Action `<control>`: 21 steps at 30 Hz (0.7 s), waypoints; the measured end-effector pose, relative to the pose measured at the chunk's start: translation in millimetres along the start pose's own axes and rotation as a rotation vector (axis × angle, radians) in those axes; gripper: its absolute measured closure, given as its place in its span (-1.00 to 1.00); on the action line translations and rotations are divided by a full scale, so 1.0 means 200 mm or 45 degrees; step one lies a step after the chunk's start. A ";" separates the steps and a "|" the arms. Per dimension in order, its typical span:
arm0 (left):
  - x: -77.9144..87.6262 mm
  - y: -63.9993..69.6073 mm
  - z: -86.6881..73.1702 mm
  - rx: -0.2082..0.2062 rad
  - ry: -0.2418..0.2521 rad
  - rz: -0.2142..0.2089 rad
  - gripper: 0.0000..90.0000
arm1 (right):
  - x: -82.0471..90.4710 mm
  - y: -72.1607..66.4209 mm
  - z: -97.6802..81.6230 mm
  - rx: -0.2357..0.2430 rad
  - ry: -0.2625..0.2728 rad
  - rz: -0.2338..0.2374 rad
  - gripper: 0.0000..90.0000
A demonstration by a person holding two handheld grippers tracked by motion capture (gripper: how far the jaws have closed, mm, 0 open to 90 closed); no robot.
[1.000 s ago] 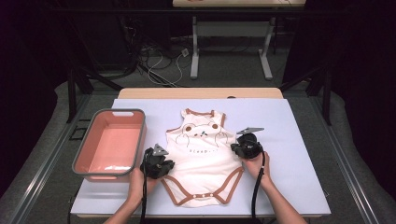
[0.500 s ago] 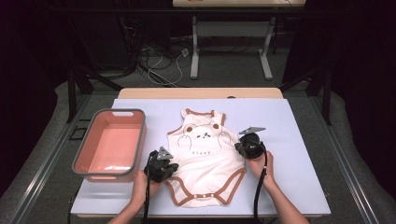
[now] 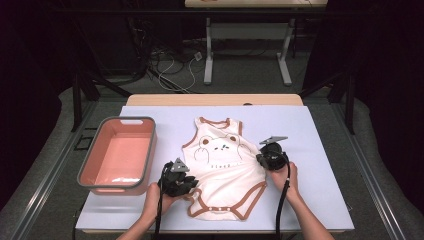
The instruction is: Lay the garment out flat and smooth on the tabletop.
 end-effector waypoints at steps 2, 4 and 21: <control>0.00 -0.03 0.03 0.021 0.024 0.064 0.43 | 0.00 0.00 0.00 0.012 -0.007 0.006 0.96; -0.02 -0.07 0.06 0.032 0.035 0.166 0.32 | -0.01 0.00 0.00 0.005 -0.005 0.006 0.96; -0.26 -0.39 0.16 0.163 0.015 0.531 0.25 | -0.01 -0.01 0.00 0.016 0.003 0.018 0.92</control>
Point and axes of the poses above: each handheld gripper's, and its own axes: x roughly backward along the jaws, z roughly out of its top, y roughly to its right, the point moved 4 cm from there along -x, roughly forward along the jaws, and after that the axes turned 14 degrees about y, right-handed, at the moved point
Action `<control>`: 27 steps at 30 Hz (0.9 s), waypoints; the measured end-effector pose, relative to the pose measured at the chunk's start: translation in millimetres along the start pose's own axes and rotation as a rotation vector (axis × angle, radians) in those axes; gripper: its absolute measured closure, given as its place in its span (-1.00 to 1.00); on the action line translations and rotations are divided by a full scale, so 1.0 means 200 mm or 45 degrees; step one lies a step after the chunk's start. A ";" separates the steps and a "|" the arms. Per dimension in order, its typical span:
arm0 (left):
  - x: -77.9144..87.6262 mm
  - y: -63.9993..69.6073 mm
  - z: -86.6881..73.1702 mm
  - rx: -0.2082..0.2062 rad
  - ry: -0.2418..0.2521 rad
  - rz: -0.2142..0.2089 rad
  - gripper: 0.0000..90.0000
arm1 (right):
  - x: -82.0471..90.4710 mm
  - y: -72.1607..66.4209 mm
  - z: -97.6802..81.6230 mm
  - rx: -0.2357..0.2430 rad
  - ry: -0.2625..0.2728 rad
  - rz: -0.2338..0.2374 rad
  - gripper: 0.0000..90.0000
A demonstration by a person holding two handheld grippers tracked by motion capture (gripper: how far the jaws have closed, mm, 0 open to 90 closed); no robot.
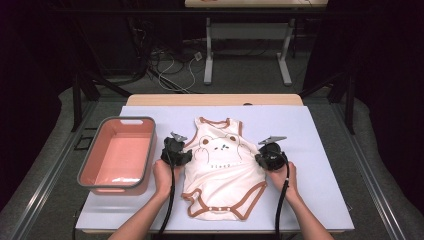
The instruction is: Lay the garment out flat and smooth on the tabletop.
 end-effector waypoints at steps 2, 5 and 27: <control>-0.02 -0.02 0.01 0.008 0.021 0.018 0.25 | 0.00 0.00 0.00 -0.005 0.002 0.000 0.90; -0.04 -0.06 0.02 0.021 0.049 0.018 0.28 | 0.00 -0.01 0.01 -0.009 0.011 0.006 0.88; -0.01 -0.03 0.03 -0.203 -0.033 0.108 0.95 | 0.00 -0.06 0.02 0.002 0.016 0.069 0.83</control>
Point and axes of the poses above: each handheld gripper's, and its own axes: x roughly backward along the jaws, z roughly out of its top, y roughly to its right, the point moved 4 cm from there along -x, roughly forward along the jaws, and after that the axes turned 14 degrees about y, right-handed, at the moved point
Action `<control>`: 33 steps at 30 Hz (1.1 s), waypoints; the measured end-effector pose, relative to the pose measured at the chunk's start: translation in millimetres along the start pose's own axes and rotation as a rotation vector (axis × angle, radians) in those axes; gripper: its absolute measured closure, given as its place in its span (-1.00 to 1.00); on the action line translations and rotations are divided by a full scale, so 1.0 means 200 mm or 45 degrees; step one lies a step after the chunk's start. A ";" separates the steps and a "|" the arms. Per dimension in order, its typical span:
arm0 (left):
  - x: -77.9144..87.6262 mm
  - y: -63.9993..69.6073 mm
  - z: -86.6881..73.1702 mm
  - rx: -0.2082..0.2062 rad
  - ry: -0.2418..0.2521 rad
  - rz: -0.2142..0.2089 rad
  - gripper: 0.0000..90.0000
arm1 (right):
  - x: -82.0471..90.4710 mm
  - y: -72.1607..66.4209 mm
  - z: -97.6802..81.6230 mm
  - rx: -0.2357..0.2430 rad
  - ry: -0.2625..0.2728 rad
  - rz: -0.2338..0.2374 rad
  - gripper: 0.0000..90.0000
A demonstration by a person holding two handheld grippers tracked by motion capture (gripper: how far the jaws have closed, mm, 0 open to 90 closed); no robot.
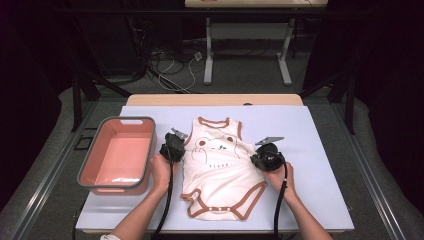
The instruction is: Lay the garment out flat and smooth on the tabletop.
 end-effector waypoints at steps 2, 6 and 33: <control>0.01 0.00 0.00 -0.007 0.012 0.004 0.95 | 0.00 -0.01 0.00 0.014 -0.006 0.013 0.85; 0.03 0.00 0.00 -0.002 0.026 -0.004 0.95 | 0.00 -0.03 0.00 0.020 -0.034 0.006 0.92; 0.01 0.03 -0.04 -0.096 -0.029 0.027 0.93 | 0.02 0.13 0.13 -0.132 0.130 0.015 0.62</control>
Point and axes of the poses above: each handheld gripper's, and its own axes: x roughly backward along the jaws, z roughly out of its top, y roughly to its right, the point moved 4 cm from there along -x, roughly forward along the jaws, and after that the axes turned 14 degrees about y, right-handed, at the moved point
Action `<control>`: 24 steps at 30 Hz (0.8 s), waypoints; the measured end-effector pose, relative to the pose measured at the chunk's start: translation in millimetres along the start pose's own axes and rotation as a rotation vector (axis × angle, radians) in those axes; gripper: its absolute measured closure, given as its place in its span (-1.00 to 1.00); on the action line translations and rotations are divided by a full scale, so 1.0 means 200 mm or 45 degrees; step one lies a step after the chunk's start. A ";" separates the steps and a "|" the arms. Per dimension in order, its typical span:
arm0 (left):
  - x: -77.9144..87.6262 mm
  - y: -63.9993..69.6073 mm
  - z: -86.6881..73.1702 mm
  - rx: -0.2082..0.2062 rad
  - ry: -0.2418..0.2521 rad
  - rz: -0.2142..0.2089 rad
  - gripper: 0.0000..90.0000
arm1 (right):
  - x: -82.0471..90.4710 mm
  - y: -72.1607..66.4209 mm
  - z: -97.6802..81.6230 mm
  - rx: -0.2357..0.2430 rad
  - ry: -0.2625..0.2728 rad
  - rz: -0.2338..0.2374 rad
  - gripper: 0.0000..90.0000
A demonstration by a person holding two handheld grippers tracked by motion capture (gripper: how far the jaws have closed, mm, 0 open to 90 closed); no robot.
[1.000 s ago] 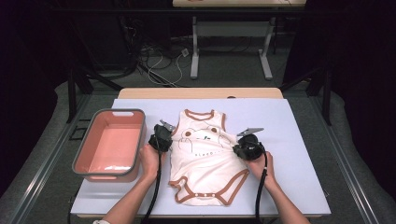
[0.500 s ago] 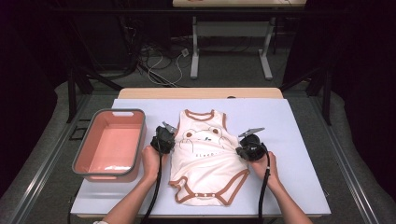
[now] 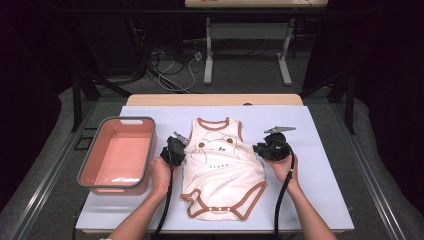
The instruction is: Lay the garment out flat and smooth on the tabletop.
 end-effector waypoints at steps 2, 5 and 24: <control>-0.01 0.00 0.01 -0.018 0.009 0.024 0.93 | -0.02 0.00 0.00 0.005 -0.010 -0.009 0.63; -0.01 -0.01 0.00 0.002 0.006 0.033 0.91 | -0.02 0.00 0.00 0.020 -0.006 -0.024 0.65; 0.29 0.19 -0.12 0.092 -0.001 -0.333 -0.10 | -0.11 0.02 -0.02 -0.031 -0.011 -0.031 0.66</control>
Point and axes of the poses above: each handheld gripper's, and its own axes: x roughly backward along the jaws, z roughly out of its top, y roughly to its right, the point moved 4 cm from there along -x, roughly forward along the jaws, and after that the axes turned 14 degrees about y, right-handed, at the moved point
